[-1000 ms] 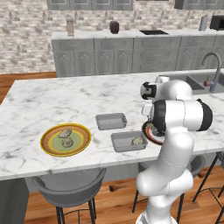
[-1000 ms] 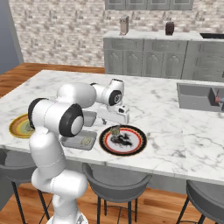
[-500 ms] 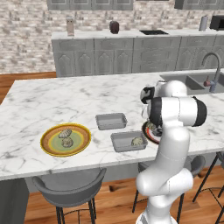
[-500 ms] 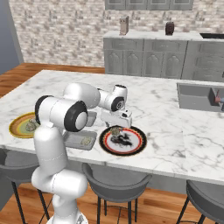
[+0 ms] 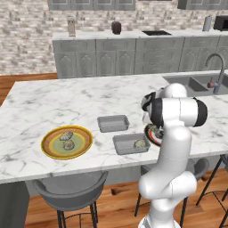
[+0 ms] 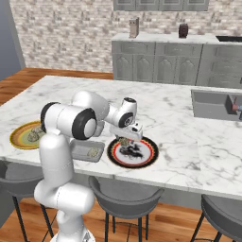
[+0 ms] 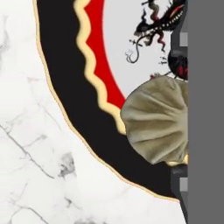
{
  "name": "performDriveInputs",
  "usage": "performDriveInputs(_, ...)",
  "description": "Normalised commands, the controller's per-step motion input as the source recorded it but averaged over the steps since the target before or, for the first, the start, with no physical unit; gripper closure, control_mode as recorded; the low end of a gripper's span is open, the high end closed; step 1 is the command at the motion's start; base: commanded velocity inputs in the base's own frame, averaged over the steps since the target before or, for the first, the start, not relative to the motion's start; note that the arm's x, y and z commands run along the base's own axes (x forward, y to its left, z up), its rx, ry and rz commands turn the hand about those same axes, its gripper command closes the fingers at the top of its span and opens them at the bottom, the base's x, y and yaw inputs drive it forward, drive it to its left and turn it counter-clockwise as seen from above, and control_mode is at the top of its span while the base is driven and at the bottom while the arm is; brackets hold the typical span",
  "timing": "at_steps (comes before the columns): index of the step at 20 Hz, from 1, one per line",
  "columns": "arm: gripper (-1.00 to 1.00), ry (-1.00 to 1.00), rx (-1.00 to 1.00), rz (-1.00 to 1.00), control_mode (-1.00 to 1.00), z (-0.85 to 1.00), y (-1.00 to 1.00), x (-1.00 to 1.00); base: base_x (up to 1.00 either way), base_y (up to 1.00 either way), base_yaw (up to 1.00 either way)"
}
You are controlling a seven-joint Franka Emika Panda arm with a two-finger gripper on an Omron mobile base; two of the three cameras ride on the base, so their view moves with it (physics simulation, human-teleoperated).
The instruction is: Place two dumplings into each of the tupperware containers and then place the containers in the fridge.
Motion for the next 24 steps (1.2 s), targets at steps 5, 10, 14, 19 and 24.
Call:
performDriveInputs(5, -1.0, -0.07, 0.0, 0.0, -1.0, -0.1, 0.0, 0.07, 0.0, 0.0, 0.0)
performDriveInputs(10, 1.0, -0.02, 0.0, 0.0, -1.0, -0.1, 0.0, 0.0, 0.0, 0.0, 0.0)
performDriveInputs(14, 1.0, 0.0, 0.0, 0.0, -1.0, -0.03, 0.0, 0.0, 0.0, 0.0, 0.0)
performDriveInputs(19, 1.0, 0.0, 0.0, 0.0, -1.0, 0.17, 0.0, -0.01, 0.0, 0.0, 0.0)
performDriveInputs(24, 1.0, 0.05, 0.0, 0.0, -1.0, 0.54, 0.39, -0.24, 0.0, 0.0, 0.0)
